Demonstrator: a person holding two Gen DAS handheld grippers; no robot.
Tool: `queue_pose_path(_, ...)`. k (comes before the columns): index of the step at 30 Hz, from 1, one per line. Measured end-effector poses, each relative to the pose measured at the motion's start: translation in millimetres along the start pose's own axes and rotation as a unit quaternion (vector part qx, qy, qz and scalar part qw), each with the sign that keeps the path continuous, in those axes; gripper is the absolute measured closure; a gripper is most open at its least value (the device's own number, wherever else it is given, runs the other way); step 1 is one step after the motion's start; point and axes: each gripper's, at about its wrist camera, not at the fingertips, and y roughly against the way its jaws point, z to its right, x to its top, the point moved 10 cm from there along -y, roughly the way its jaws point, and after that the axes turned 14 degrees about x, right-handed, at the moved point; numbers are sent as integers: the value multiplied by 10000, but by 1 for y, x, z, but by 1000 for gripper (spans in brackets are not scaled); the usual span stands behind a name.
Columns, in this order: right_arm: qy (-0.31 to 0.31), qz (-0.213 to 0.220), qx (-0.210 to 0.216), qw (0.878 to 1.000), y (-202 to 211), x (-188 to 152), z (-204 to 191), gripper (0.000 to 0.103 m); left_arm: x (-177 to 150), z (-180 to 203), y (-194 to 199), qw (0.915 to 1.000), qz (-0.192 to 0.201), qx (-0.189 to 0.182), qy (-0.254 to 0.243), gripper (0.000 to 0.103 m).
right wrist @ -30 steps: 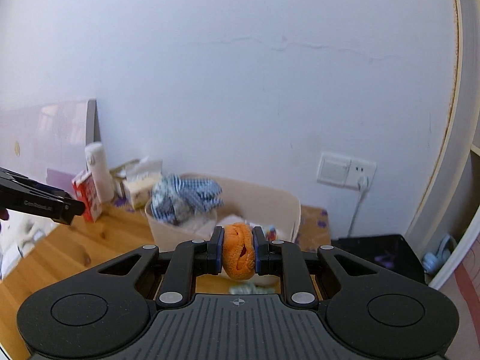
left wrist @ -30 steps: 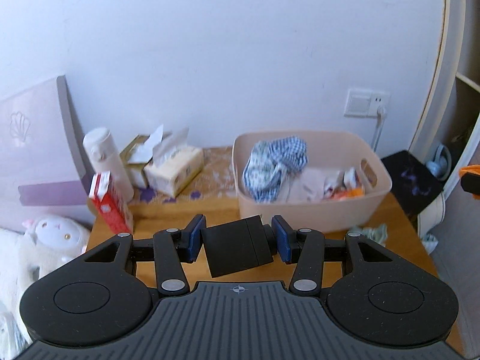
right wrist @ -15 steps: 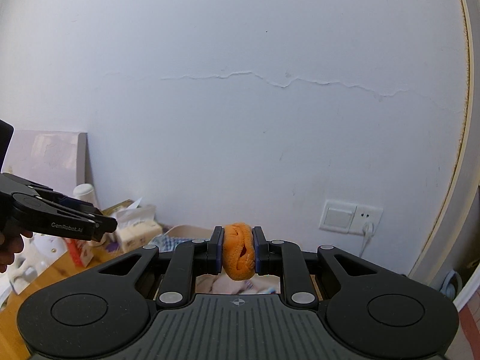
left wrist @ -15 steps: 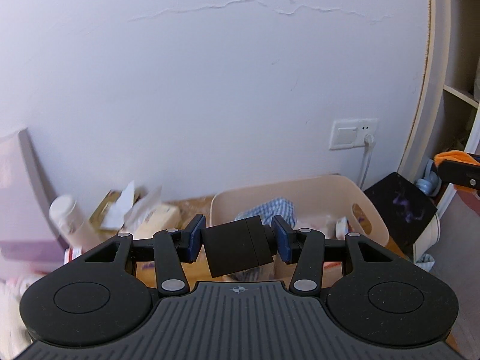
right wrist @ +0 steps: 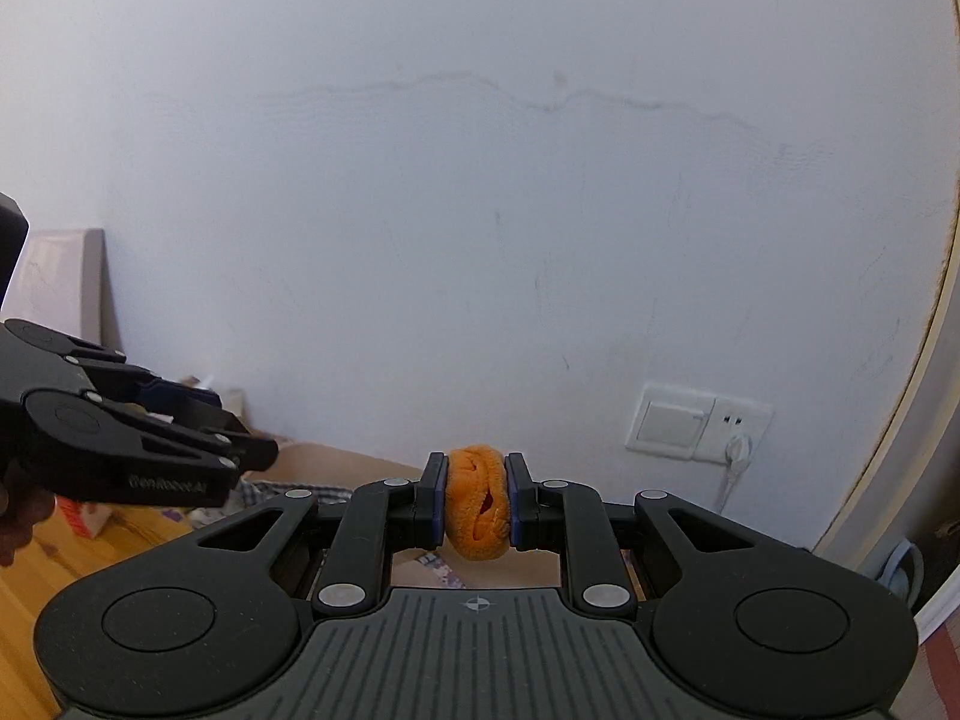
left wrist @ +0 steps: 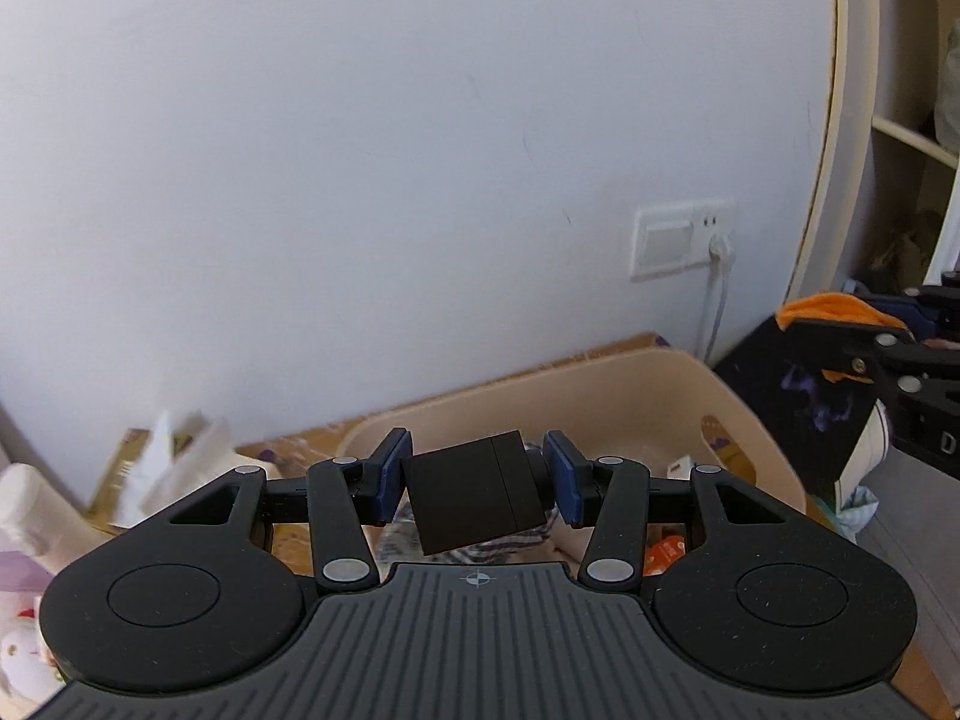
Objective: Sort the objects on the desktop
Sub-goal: 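Lift the black box and orange item and carry both over the basket, then open both tools to drop the box and orange item into the basket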
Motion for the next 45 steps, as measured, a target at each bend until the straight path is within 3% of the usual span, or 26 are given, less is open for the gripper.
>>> queue_pose_path(8, -305, -432, -104, 9985, -53, -31, 19, 85, -24, 15, -49, 9987, -476, -49, -150, 54)
queue_pose_path(23, -1019, -1182, -6, 9877, -102, -80, 33, 80, -53, 30, -90, 9925, -971, -72, -737, 53)
queue_pose_path(25, -1094, -1223, -35, 9864, -104, -84, 37, 68, -52, 31, -89, 9929, -925, -62, -739, 51)
queue_pose_path(27, -1200, -1179, -45, 9857, -103, -87, 40, 62, -51, 33, -88, 9932, -885, -72, -758, 43)
queue_pose_path(30, -1315, -1148, 6, 9846, -102, -89, 40, 42, -50, 35, -85, 9930, -896, -121, -754, 30)
queue_pose_path(37, -1432, -1149, -157, 9829, -94, -84, 45, 14, -42, 30, -77, 9939, -833, 49, -728, 22)
queue_pose_path(45, -1392, -985, -215, 9851, -69, -69, 49, 8, -30, 22, -58, 9954, -765, 178, -553, 22)
